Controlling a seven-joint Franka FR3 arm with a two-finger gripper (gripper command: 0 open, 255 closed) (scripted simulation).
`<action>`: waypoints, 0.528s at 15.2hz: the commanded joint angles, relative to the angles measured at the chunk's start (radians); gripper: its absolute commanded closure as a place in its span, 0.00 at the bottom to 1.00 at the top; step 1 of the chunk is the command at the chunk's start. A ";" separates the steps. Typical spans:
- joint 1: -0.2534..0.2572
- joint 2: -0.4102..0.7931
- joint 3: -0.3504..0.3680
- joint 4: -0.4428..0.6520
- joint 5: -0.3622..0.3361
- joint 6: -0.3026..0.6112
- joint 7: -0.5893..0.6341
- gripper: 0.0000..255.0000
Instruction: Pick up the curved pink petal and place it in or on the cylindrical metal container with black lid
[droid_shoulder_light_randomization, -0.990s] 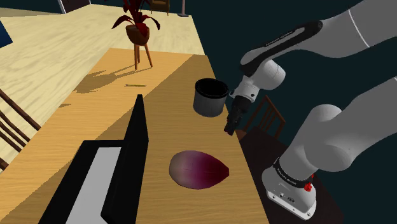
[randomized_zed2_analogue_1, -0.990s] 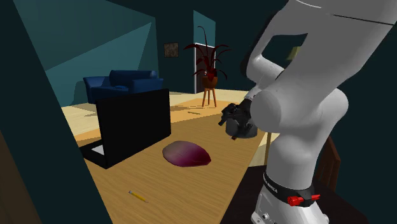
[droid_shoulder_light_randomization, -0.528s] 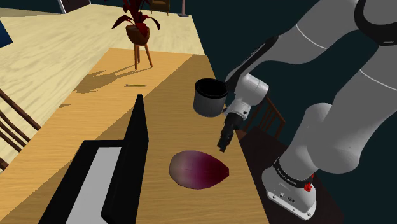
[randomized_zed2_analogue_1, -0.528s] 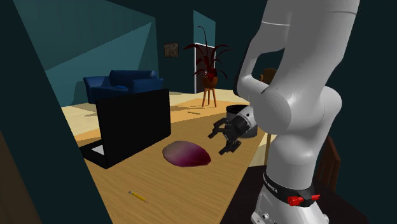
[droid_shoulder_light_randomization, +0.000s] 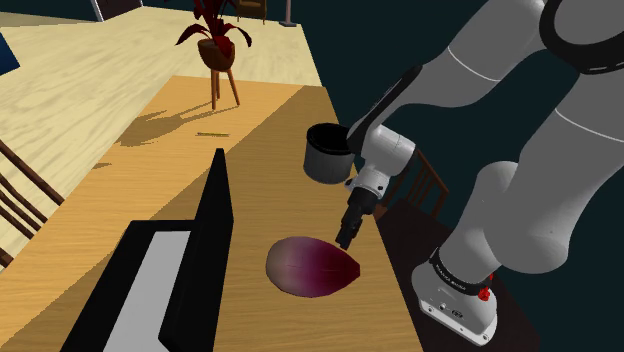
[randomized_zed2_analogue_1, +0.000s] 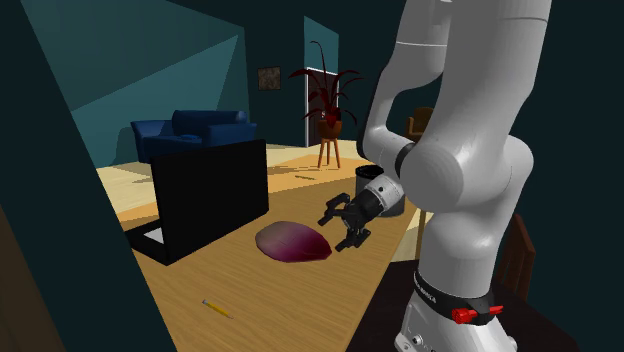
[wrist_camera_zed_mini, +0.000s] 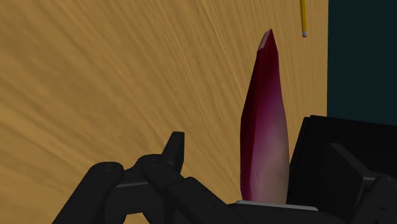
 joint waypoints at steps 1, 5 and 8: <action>0.003 0.002 0.003 -0.001 0.005 0.001 -0.001 0.00; 0.004 0.002 0.002 -0.001 0.005 0.001 -0.001 0.00; 0.002 0.000 0.001 -0.002 0.001 0.001 -0.001 1.00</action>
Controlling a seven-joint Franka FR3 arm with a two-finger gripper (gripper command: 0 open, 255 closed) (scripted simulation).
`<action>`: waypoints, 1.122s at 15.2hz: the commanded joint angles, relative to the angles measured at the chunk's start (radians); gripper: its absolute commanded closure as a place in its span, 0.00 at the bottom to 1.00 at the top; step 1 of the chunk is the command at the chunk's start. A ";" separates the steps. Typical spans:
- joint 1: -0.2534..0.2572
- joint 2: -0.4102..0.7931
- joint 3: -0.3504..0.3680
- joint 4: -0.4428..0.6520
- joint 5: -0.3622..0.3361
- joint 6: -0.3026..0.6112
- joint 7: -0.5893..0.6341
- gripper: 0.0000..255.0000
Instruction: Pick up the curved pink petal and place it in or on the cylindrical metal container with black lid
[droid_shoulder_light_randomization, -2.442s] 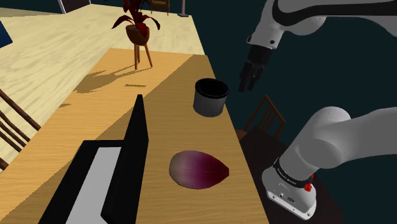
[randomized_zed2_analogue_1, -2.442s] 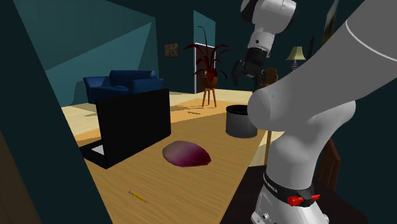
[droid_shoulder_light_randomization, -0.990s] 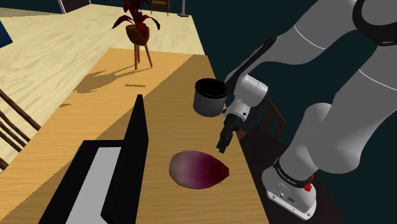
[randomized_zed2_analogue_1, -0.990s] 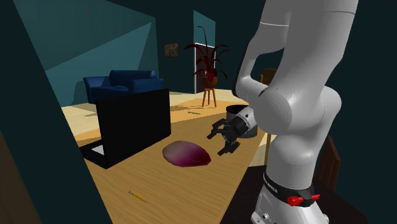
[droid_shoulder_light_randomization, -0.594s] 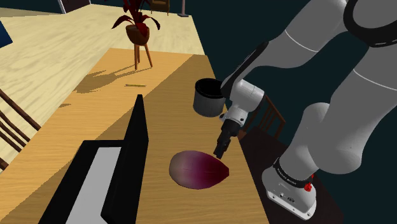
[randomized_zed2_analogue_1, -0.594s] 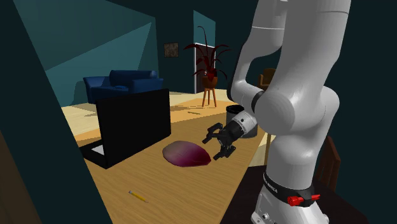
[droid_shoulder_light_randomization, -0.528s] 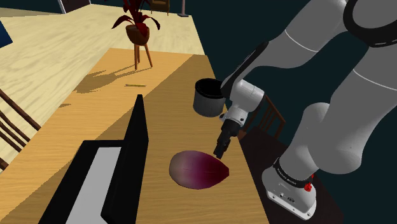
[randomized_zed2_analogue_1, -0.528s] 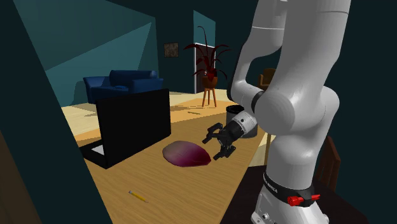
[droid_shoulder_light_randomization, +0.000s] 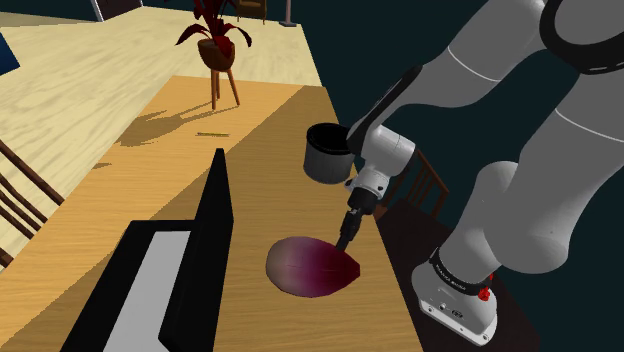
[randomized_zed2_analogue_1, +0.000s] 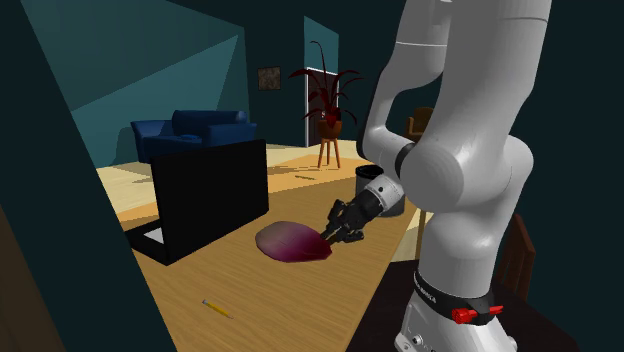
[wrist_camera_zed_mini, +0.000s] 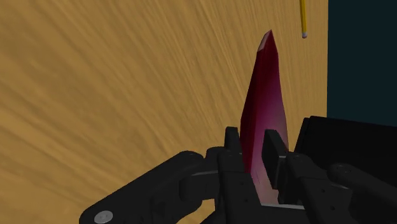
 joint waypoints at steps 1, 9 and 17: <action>0.000 0.000 0.001 0.000 0.000 0.000 0.000 1.00; -0.003 -0.049 -0.002 -0.012 -0.029 0.003 0.041 1.00; -0.039 -0.244 0.002 -0.049 -0.151 -0.009 0.213 1.00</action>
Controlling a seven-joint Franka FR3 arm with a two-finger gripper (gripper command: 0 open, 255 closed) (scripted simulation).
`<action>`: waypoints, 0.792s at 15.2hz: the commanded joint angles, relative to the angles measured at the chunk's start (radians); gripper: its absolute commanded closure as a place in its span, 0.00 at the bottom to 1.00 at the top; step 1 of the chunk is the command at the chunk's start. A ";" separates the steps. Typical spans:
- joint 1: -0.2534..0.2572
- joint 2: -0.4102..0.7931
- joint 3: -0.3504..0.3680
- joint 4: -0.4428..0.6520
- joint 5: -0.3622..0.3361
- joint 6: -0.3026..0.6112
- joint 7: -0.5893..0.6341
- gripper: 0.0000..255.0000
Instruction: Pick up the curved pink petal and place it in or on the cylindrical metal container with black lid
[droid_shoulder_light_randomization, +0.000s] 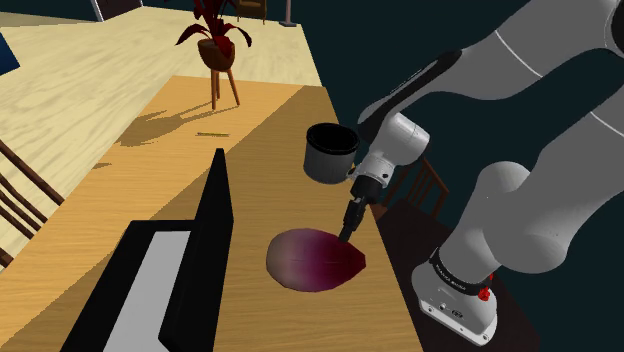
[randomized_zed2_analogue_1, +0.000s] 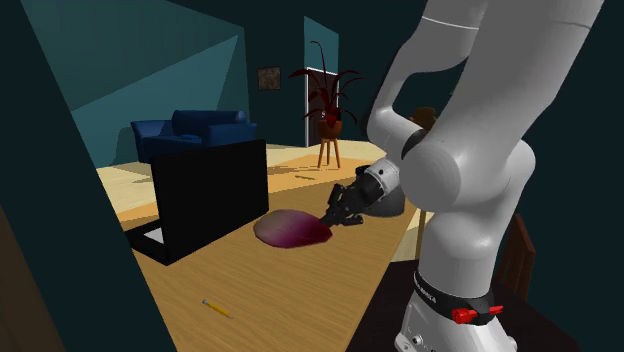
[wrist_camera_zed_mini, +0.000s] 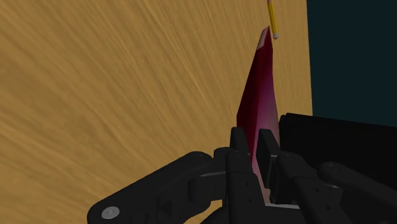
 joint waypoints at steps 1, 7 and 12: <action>-0.015 -0.049 0.001 -0.006 -0.036 -0.010 0.045 1.00; -0.052 -0.177 0.020 -0.016 -0.108 -0.046 0.166 1.00; -0.081 -0.271 0.039 -0.014 -0.152 -0.087 0.258 1.00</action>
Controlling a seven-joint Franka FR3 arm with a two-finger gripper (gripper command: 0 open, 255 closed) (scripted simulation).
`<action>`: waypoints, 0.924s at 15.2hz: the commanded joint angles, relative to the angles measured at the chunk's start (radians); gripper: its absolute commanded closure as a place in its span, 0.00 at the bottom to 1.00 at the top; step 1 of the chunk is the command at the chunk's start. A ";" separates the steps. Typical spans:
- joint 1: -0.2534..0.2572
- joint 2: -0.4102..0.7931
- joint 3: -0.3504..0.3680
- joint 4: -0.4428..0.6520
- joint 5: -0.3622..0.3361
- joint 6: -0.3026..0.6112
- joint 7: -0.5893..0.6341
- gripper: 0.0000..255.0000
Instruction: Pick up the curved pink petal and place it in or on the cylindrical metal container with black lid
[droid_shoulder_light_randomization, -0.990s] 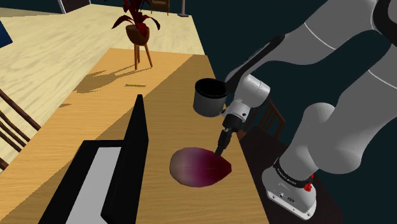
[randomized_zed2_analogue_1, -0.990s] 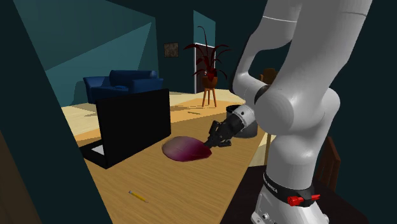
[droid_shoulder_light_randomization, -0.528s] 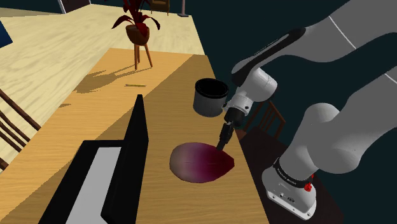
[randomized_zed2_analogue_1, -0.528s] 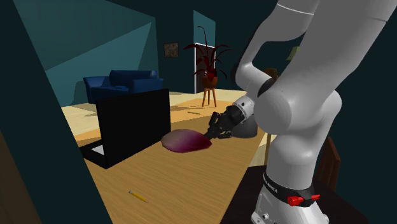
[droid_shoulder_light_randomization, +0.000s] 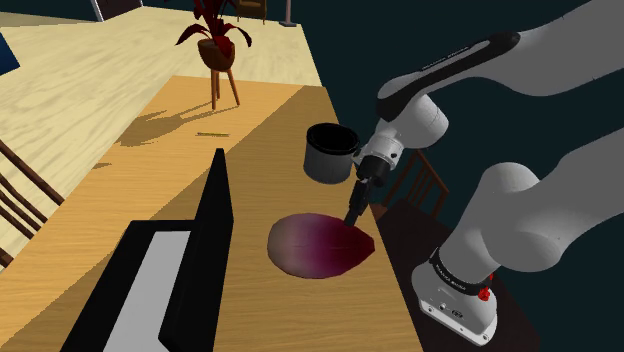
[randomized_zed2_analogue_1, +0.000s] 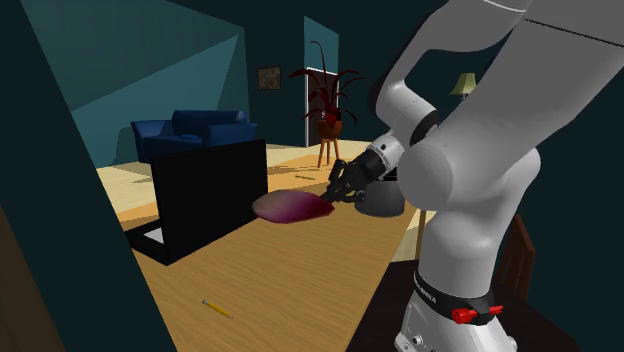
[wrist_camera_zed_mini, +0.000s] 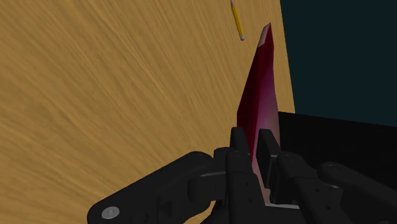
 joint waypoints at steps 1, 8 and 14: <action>-0.012 -0.037 0.007 0.002 -0.018 -0.019 0.037 1.00; -0.043 -0.144 0.033 0.022 -0.057 -0.087 0.150 1.00; -0.067 -0.215 0.058 0.053 -0.072 -0.150 0.232 1.00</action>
